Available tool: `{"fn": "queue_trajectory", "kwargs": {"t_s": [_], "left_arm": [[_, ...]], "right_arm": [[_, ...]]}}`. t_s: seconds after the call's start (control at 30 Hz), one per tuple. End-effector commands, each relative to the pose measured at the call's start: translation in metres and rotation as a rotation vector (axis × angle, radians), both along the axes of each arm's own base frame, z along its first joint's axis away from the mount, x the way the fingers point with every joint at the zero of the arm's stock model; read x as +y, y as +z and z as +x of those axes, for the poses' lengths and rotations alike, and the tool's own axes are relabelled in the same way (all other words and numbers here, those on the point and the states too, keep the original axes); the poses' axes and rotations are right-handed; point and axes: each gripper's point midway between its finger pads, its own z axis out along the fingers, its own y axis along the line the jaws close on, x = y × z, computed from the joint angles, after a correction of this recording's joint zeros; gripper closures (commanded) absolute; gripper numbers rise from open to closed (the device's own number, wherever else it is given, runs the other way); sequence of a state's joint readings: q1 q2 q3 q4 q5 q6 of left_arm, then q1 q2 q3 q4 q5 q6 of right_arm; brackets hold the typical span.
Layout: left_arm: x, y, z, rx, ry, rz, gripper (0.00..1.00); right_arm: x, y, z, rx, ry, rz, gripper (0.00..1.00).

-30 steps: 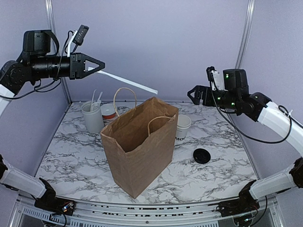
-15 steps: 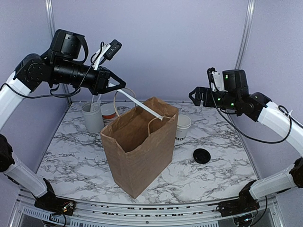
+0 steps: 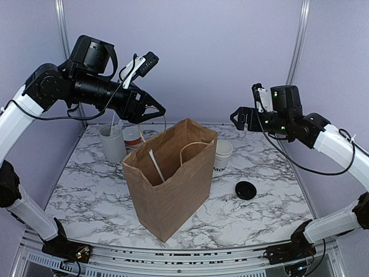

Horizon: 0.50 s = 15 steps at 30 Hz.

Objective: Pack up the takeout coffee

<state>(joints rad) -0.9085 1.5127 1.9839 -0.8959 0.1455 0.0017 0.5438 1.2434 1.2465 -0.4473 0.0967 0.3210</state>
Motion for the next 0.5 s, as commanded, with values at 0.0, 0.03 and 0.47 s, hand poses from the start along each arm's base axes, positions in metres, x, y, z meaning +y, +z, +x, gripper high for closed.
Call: {"fn": "queue_trajectory", "kwargs": {"t_s": [0.0,0.03,0.47], "left_arm": [[0.0,0.009,-0.002,-0.025,0.007,-0.01,0.23],[0.0,0.01,-0.002,-0.026,0.008,-0.014,0.19],[0.017,0.041,0.004,-0.118,0.113,-0.163,0.01]], "right_arm": [[-0.006,0.011,0.0,-0.026,-0.017,0.001,0.0],[-0.006,0.012,0.0,-0.028,-0.017,0.002,0.0],[-0.014,0.012,0.003,-0.035,-0.066,-0.002,0.0]]}}
